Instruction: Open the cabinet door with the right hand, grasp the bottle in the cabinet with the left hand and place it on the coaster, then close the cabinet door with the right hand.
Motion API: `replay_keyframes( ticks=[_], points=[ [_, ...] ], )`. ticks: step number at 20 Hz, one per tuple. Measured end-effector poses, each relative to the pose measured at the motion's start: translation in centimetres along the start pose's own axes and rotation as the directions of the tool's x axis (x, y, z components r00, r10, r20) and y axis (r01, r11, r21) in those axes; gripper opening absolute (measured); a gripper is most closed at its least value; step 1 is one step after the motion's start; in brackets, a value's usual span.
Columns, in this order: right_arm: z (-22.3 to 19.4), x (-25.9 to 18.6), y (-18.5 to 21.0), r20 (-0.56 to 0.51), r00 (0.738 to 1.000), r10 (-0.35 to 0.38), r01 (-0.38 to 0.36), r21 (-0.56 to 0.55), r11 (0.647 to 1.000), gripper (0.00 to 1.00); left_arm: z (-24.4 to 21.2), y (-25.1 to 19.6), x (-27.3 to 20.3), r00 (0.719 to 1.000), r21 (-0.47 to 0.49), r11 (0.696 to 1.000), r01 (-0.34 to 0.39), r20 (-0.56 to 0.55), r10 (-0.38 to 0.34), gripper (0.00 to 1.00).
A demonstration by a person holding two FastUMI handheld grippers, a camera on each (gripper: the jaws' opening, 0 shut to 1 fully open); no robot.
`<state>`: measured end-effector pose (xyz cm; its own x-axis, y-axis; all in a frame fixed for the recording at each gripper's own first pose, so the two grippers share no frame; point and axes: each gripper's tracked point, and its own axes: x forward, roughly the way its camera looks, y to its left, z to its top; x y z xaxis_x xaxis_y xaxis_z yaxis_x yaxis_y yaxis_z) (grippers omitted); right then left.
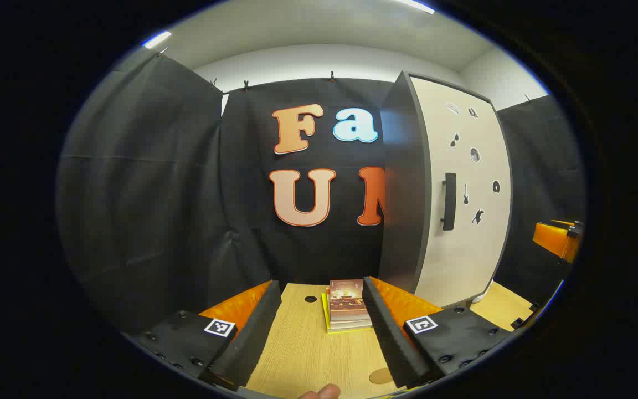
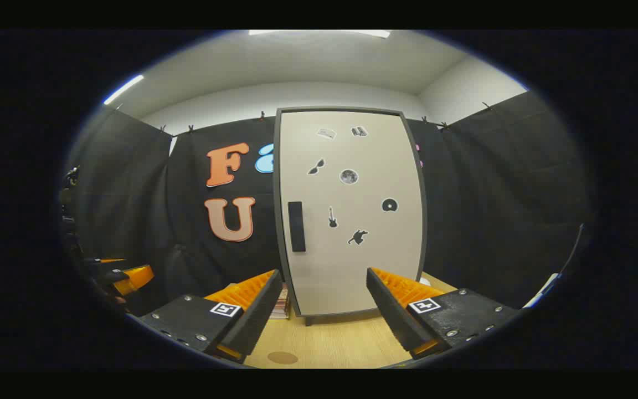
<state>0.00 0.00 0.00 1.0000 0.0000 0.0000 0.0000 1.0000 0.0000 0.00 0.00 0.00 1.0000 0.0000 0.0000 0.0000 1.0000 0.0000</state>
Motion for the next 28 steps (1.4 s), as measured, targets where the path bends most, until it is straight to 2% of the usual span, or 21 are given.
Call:
replay_keyframes(
  ticks=[18,22,28],
  points=[
    [-0.1,3.5,0.9,-0.005,1.000,0.002,-0.002,0.000,1.000,0.95,-1.8,0.5,2.3,1.000,0.008,1.000,-0.004,-0.028,0.004,0.96],
    [0.7,6.7,2.1,0.002,1.000,0.022,-0.022,-0.003,1.000,0.95,-2.6,1.4,3.3,0.999,0.008,1.000,-0.009,-0.043,0.009,0.96],
    [2.4,14.1,4.6,0.014,0.999,0.049,-0.049,-0.030,0.998,0.95,-4.1,4.5,4.9,0.997,0.019,0.999,-0.043,-0.071,0.044,0.96]
  ],
)
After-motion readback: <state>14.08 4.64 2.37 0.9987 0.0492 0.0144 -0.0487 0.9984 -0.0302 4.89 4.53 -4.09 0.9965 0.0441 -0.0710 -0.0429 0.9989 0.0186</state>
